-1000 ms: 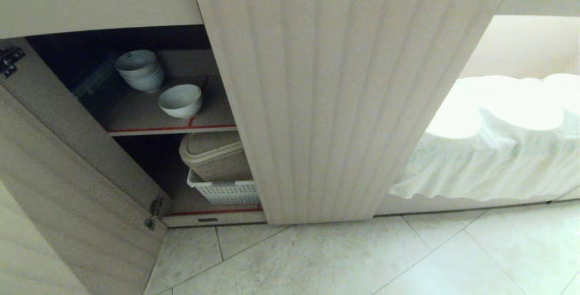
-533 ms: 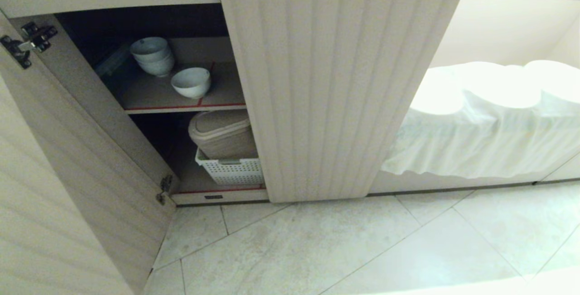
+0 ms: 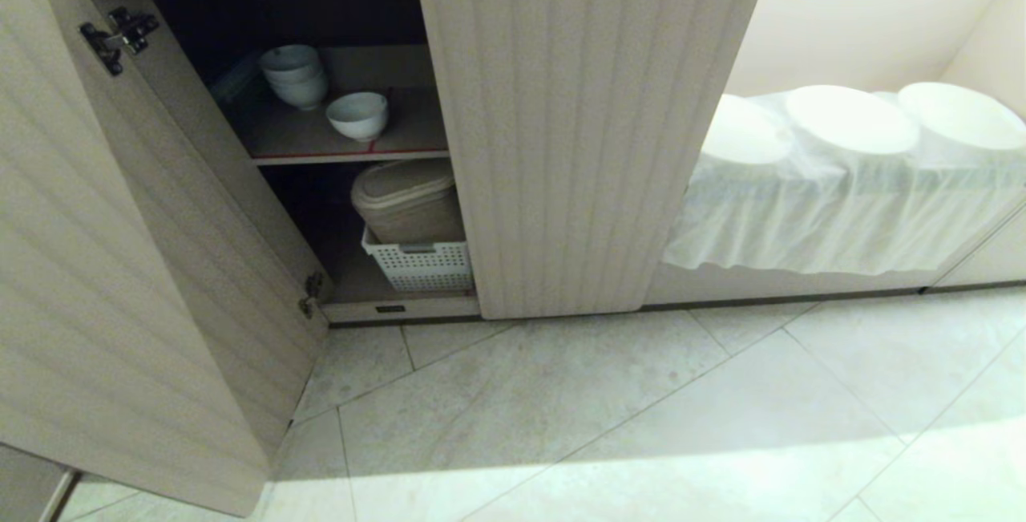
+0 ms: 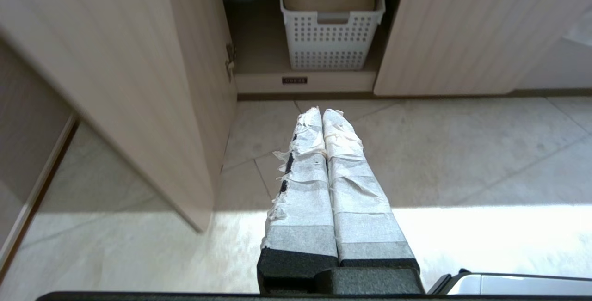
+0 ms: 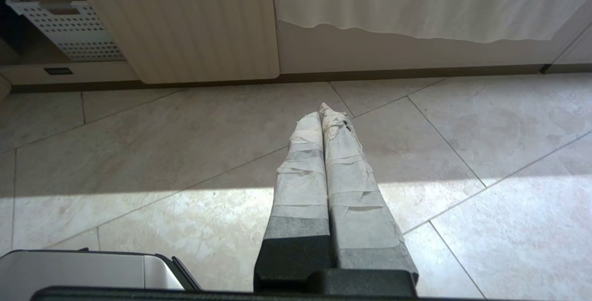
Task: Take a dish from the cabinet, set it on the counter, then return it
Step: Close the cabinet door
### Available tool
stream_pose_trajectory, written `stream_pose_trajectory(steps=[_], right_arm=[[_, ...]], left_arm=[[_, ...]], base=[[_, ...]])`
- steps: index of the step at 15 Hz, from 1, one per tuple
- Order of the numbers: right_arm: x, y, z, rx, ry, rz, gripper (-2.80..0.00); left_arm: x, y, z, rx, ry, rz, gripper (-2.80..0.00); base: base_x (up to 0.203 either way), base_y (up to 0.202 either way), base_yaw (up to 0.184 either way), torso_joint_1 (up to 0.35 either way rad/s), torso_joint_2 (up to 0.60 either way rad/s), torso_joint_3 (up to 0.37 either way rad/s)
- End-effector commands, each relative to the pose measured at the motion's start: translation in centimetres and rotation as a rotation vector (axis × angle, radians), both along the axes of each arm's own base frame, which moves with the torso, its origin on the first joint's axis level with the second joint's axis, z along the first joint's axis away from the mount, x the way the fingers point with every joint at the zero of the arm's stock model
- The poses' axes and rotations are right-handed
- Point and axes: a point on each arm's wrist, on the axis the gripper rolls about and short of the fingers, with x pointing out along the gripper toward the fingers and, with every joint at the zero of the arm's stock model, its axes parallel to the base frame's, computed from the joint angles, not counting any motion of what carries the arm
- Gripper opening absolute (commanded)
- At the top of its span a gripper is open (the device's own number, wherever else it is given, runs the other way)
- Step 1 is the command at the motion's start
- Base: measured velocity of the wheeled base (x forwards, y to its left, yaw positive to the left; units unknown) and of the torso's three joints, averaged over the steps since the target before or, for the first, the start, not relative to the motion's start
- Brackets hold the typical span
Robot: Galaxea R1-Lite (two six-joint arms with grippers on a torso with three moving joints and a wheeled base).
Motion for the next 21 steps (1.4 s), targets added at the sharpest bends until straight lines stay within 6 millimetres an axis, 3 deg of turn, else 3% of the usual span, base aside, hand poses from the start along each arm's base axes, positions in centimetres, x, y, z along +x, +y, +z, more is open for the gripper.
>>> stream_pose_trajectory(steps=[1, 21], right_arm=[[0.0, 0.0, 0.0, 0.0, 0.0, 0.0, -2.8], [0.0, 0.0, 0.0, 0.0, 0.0, 0.0, -2.8]], left_arm=[[0.0, 0.0, 0.0, 0.0, -0.001, 0.0, -2.8], [0.0, 0.0, 0.0, 0.001, -0.001, 0.001, -2.8]], base=[[-0.172, 0.0, 0.002, 0.002, 0.0, 0.002], [-0.005, 0.0, 0.0, 0.0, 0.0, 0.0]])
